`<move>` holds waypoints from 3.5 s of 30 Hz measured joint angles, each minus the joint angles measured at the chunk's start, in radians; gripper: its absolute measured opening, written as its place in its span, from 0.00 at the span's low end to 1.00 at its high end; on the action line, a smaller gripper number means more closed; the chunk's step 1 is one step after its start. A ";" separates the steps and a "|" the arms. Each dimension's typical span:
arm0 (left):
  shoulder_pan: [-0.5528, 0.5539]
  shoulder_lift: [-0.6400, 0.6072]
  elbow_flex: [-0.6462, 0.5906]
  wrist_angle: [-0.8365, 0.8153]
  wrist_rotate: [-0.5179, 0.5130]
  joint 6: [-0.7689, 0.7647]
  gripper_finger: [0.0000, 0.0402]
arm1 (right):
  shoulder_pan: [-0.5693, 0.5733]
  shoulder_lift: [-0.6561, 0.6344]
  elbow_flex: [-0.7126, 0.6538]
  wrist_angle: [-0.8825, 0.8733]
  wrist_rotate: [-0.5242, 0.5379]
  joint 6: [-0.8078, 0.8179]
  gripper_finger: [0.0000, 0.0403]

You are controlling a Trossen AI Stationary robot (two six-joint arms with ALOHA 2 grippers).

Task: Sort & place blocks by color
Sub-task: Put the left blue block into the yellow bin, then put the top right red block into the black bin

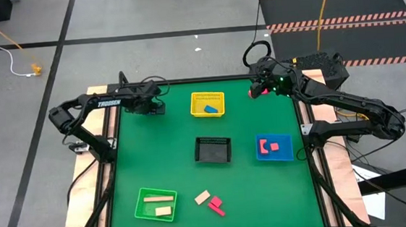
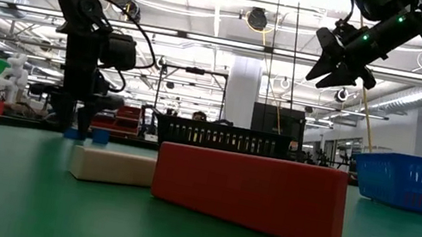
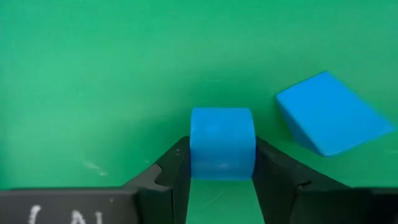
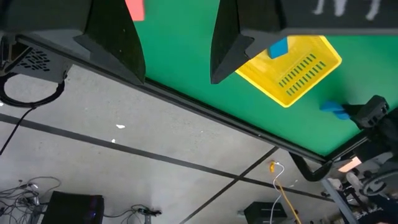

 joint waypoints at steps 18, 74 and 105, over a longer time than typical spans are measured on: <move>-0.047 -0.084 0.154 0.013 0.197 -0.080 0.33 | 0.000 0.000 0.000 0.000 0.000 0.093 0.43; -0.357 0.212 0.232 0.649 0.127 -0.053 0.54 | -0.020 0.002 -0.101 -0.143 0.138 -0.146 0.43; -0.285 0.189 0.235 1.021 0.466 -0.143 0.41 | -0.382 0.149 -0.196 0.064 -0.283 -0.495 0.47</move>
